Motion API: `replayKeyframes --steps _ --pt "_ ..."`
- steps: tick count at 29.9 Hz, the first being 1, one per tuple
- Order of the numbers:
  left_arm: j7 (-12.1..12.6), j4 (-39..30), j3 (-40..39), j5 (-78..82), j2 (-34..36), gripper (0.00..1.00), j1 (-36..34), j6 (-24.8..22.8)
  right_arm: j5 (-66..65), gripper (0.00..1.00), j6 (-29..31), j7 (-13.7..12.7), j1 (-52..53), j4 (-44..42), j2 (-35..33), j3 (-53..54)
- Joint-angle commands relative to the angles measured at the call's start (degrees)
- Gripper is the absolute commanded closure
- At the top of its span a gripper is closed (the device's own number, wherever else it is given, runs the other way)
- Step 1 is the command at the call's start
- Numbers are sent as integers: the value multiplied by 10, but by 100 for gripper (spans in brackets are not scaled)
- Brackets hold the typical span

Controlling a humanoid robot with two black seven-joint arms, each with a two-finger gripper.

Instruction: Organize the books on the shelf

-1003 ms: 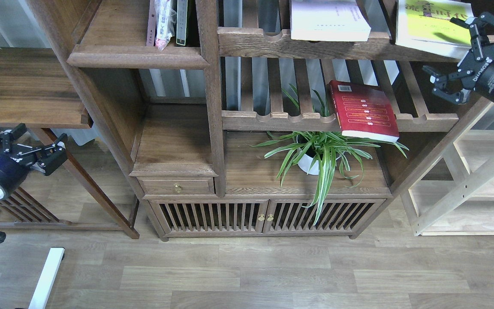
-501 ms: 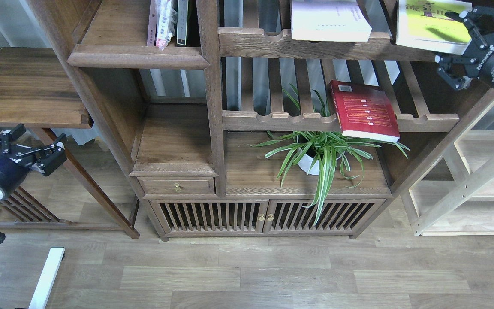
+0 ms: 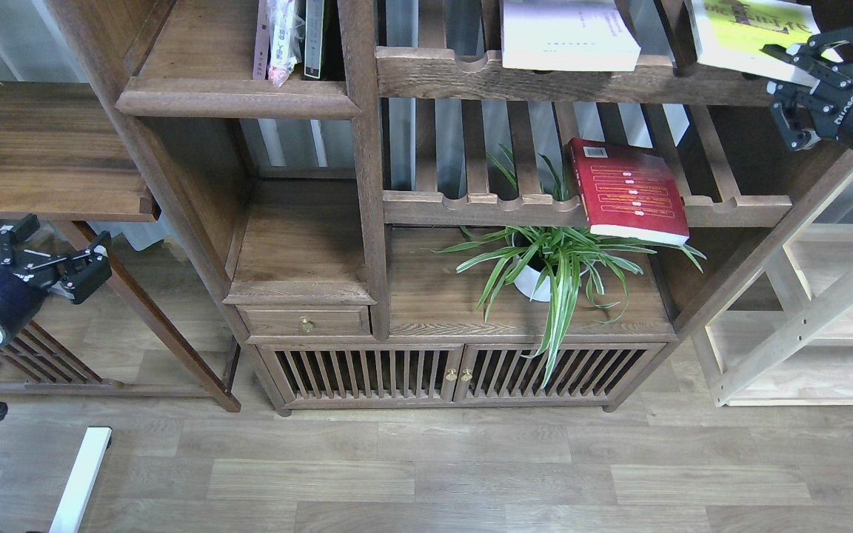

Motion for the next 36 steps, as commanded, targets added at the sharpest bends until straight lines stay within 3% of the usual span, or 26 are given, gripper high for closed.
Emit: replayKeyframes --steps 1,9,22,36 --pt "0 0 0 0 0 0 0 1 6 100 1 0 -1 0 -2 2" --pt "0 0 0 0 0 0 1 1 63 100 21 0 -2 33 -30 11" --pt "0 2 0 0 0 0 3 0 138 100 26 0 -5 104 -154 24" --pt "0 5 0 0 -1 0 5 1 241 100 143 0 -8 122 -263 23"
